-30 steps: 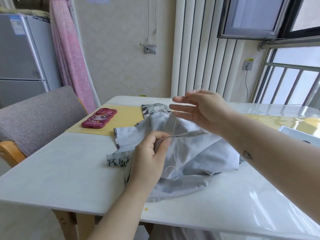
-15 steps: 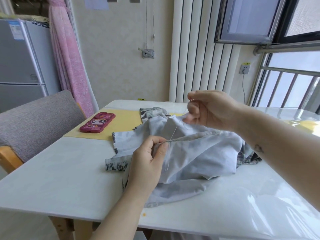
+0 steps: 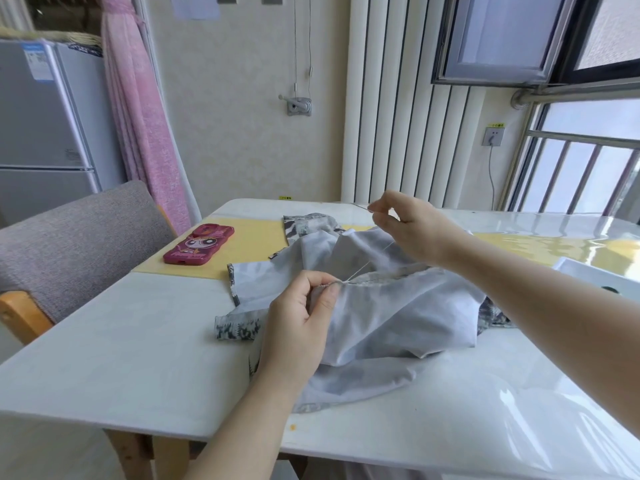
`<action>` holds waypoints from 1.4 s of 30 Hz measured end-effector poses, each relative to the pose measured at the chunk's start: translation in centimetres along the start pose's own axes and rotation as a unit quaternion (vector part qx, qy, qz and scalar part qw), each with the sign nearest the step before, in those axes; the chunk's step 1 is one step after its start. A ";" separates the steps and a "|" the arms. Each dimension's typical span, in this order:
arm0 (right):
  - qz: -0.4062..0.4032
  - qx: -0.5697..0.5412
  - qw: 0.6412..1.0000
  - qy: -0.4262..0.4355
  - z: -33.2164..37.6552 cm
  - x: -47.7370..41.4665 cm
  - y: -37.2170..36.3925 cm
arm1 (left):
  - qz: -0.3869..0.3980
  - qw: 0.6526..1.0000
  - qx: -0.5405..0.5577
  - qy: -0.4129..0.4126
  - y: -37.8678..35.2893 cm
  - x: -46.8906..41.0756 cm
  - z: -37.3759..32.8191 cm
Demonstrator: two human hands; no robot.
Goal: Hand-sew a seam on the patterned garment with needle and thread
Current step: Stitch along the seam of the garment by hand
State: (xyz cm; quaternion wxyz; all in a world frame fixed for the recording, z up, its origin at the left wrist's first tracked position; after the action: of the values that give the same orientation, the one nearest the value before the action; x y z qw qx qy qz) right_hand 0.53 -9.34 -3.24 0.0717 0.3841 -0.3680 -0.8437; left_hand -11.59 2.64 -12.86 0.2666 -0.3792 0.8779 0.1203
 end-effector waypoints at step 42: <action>-0.166 0.039 0.980 0.105 -3.1 5.0 0.6 | 0.134 0.942 -0.263 -0.159 -5.5 -4.8 -3.4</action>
State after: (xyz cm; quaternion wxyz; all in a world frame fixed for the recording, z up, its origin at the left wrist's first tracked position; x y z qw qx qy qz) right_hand -0.91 -13.51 -7.18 -0.0463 0.5287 -0.3222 -0.7839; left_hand -6.12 0.35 -7.43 0.2744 -0.2904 0.8039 0.4405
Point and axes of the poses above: each hand's wrist, its own x-axis away from the middle knuckle, its own y-axis out of the back of the hand, z = x × y, the point moved 8 cm from there along -x, towards the middle knuckle, and after that the axes turned 13 degrees about -z, right-handed, at the moved point
